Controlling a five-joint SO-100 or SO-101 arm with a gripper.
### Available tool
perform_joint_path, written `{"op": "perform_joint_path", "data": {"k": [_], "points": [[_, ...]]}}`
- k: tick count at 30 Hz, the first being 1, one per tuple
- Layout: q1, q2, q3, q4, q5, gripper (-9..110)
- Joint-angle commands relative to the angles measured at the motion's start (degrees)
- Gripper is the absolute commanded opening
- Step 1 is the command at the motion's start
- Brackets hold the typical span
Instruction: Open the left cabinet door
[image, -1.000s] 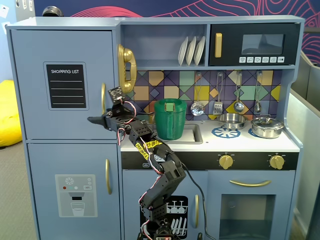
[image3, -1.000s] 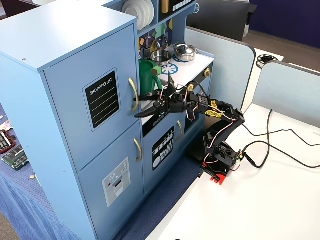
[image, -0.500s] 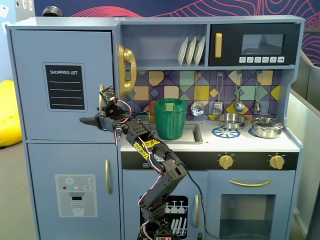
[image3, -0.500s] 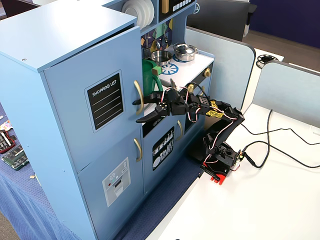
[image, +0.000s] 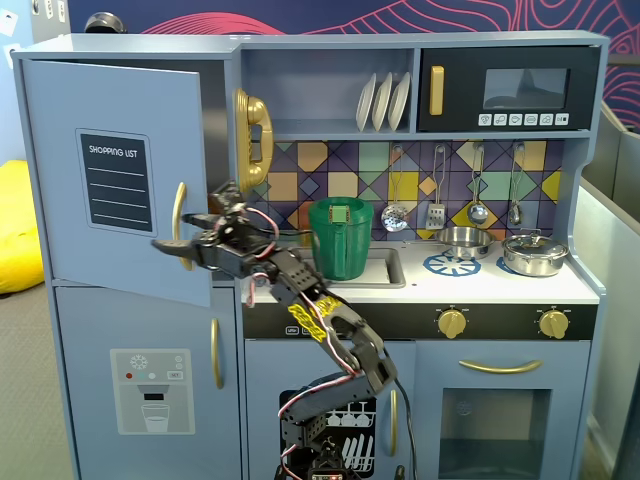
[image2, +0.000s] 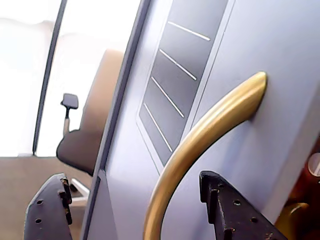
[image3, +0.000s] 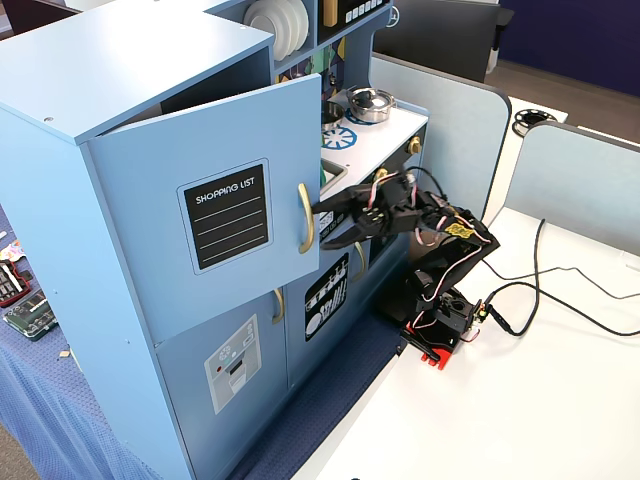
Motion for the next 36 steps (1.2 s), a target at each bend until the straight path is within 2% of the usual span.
{"op": "perform_joint_path", "data": {"k": [1,7,13,21,24,36], "points": [[2.64,7.56,1.85,1.85,2.37,25],[15.21,13.18,1.93,10.55,10.28,25],[29.09,10.02,-1.41,14.24,26.02,22],[34.89,0.09,-5.27,14.33,39.90,21],[33.57,-2.81,-5.19,11.16,38.41,21],[18.11,-5.27,-0.53,-2.64,14.15,20]]}}
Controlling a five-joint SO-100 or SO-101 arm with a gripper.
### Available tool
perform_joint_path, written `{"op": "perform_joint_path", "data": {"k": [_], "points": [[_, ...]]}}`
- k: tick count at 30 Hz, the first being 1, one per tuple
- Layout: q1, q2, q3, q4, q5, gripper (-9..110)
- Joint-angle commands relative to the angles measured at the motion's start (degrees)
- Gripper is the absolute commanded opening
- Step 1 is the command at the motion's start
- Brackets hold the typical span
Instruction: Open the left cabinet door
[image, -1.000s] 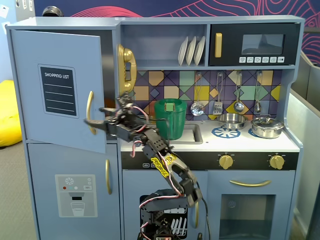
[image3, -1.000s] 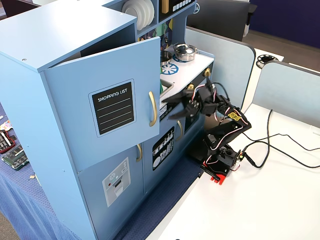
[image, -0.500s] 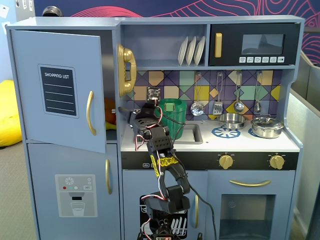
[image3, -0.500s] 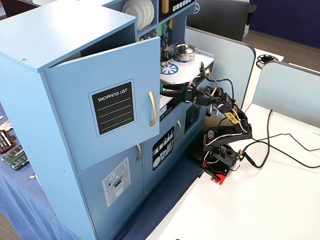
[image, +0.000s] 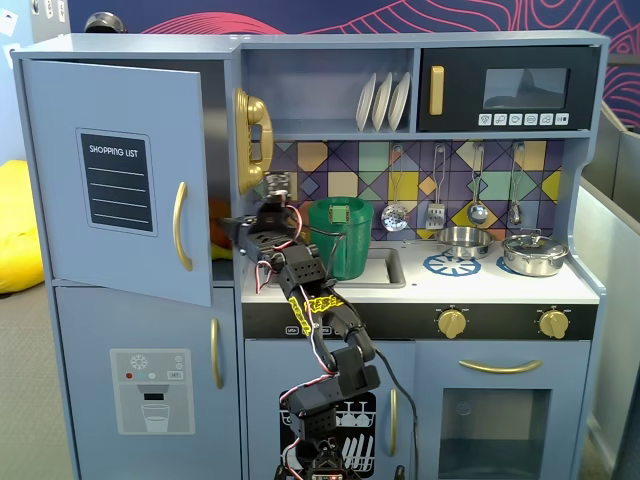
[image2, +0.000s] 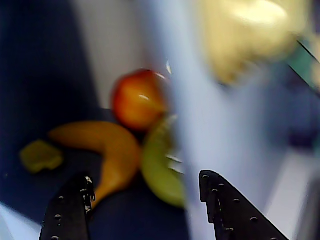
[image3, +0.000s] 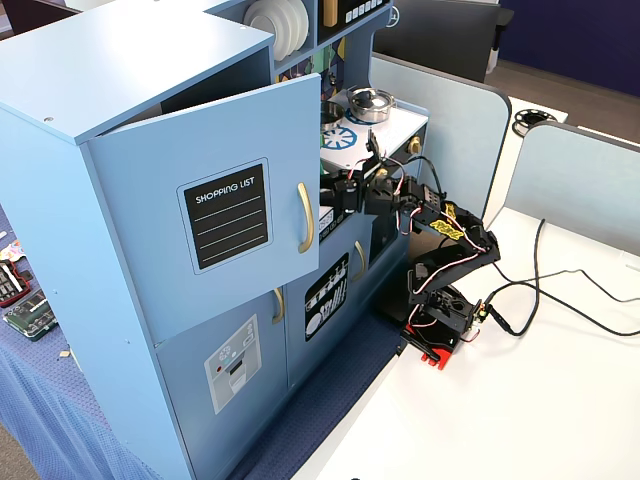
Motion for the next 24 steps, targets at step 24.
{"op": "perform_joint_path", "data": {"k": [24], "points": [[-20.74,3.34,3.60,-6.59,-14.50,18]]}}
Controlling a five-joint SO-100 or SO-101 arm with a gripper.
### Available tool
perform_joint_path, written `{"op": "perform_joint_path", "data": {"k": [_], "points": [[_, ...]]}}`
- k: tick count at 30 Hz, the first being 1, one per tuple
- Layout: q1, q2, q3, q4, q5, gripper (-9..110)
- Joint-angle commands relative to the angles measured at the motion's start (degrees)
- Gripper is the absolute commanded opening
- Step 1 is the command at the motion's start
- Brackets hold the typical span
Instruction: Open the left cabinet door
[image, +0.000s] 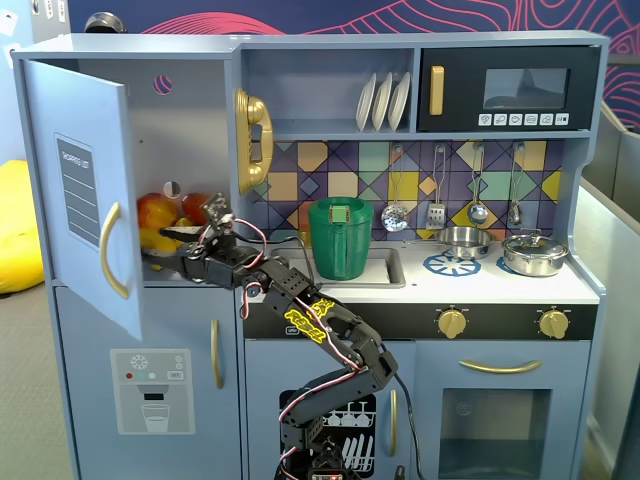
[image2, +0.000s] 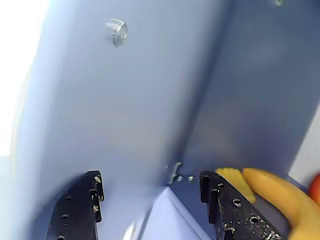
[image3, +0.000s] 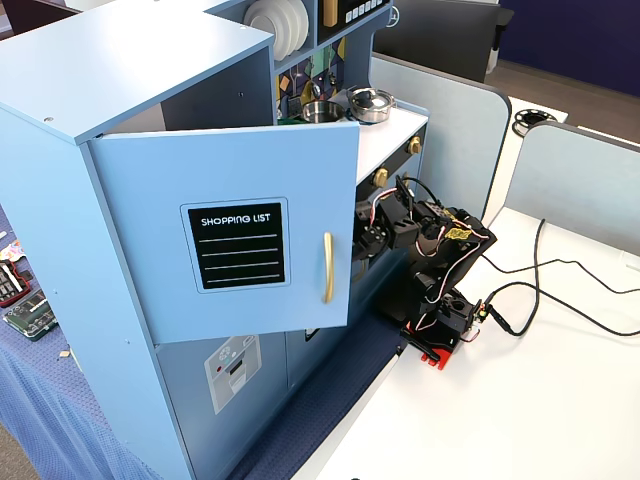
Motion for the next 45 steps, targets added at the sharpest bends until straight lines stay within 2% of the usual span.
{"op": "perform_joint_path", "data": {"k": [1,8,20,25,33,45], "points": [[11.07,2.37,-0.09,2.81,6.59,18],[34.89,8.61,6.86,19.34,18.98,15],[56.43,32.52,34.10,51.06,24.61,11],[60.91,34.01,42.89,57.04,27.51,7],[63.11,35.60,53.70,58.45,28.65,0],[62.05,36.39,58.97,61.79,29.44,0]]}}
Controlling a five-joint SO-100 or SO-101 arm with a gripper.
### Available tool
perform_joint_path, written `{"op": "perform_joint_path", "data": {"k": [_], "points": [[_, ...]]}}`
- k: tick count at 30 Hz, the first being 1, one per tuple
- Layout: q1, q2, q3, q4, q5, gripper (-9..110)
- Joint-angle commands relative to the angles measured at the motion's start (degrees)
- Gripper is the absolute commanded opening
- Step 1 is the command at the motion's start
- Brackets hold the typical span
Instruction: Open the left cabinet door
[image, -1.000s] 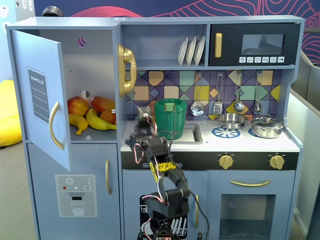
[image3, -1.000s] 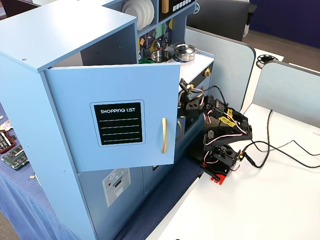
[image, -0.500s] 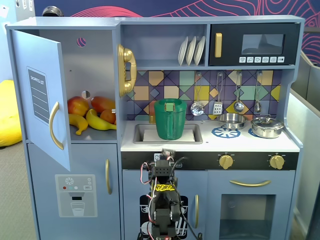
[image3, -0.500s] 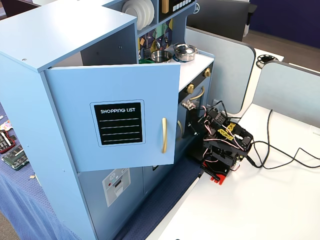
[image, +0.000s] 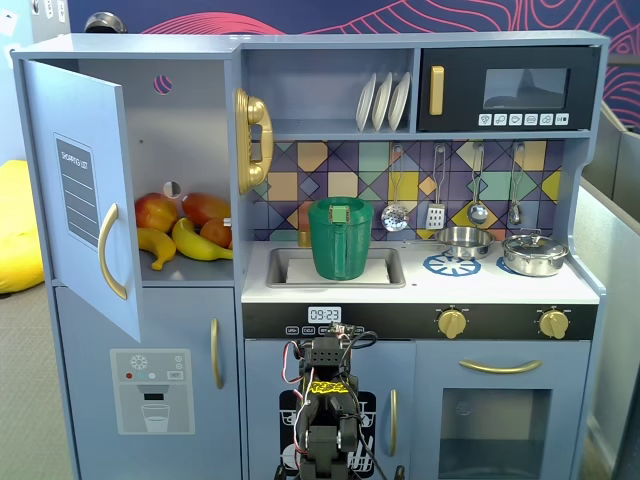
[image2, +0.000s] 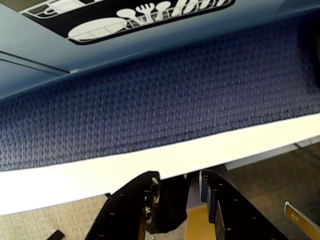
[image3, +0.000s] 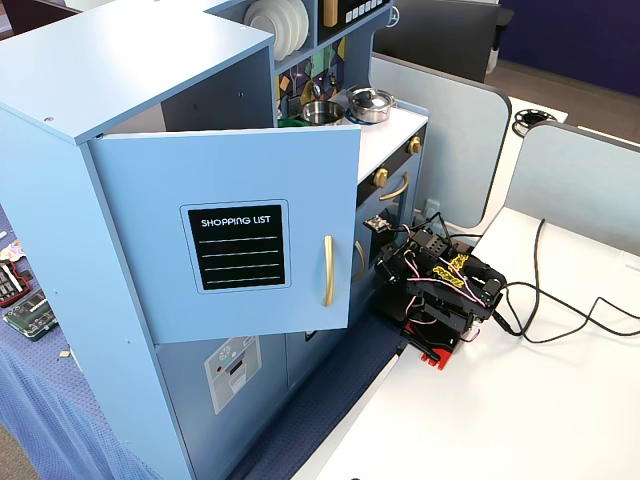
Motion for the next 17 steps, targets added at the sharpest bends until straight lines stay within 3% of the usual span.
{"op": "perform_joint_path", "data": {"k": [1,6,17], "points": [[-0.97,-0.53,0.97,5.45,0.53,0],[-0.88,2.29,0.97,12.39,-4.31,0],[1.14,2.29,0.97,12.57,-8.88,0]]}}
